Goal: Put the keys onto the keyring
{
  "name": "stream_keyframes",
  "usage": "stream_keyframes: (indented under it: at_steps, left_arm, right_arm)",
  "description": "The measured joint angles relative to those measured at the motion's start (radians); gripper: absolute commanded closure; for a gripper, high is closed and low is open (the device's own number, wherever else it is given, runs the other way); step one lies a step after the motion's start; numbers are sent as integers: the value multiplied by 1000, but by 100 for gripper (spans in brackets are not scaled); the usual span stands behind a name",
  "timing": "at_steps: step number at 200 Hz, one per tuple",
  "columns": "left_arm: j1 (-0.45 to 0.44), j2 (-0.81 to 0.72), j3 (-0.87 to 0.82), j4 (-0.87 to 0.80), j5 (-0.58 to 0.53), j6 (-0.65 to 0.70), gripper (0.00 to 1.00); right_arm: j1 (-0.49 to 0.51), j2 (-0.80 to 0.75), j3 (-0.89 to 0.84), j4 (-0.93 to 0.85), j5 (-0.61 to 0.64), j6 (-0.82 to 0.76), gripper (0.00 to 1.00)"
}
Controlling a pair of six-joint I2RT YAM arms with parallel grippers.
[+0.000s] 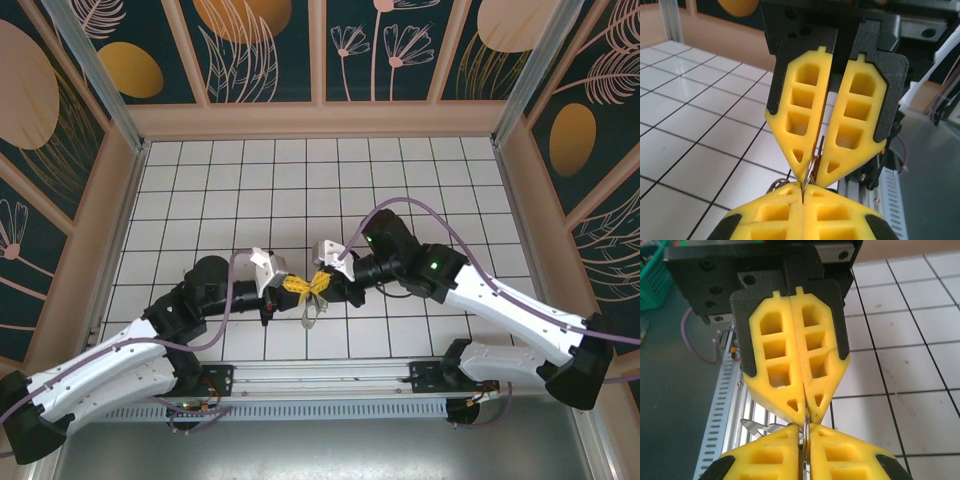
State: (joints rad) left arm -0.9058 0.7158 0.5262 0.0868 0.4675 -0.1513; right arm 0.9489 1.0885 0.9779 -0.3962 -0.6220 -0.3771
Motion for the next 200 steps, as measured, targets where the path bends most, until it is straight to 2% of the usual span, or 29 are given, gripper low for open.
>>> stream_keyframes:
  at_steps: [55,68,100,106,124,156,174,186,200]
  left_arm:
    - [-5,-21,-67,203,39,-78,100]
    - [-5,-17,-82,256,47,-97,100]
    - [-4,25,-89,312,49,-117,100]
    - [-4,31,-83,298,47,-116,99]
    - [-3,46,-41,198,20,-84,82]
    - [1,75,63,-35,-54,-7,79]
    - [1,92,93,-121,-74,26,84]
    - [1,99,95,-152,-72,44,100]
    - [-2,103,95,-177,-69,54,100]
  right_arm:
    - [0,-124,-139,224,-31,106,92]
    - [-1,-134,-143,241,-33,122,100]
    - [-14,-134,-138,218,-29,122,100]
    - [-14,-126,-128,194,-24,115,100]
    - [-20,-85,-79,112,0,86,100]
    - [-22,-2,18,-24,28,29,100]
    - [-22,39,46,-76,31,7,100]
    - [-22,63,51,-93,31,-3,100]
    - [-23,84,54,-109,29,-11,100]
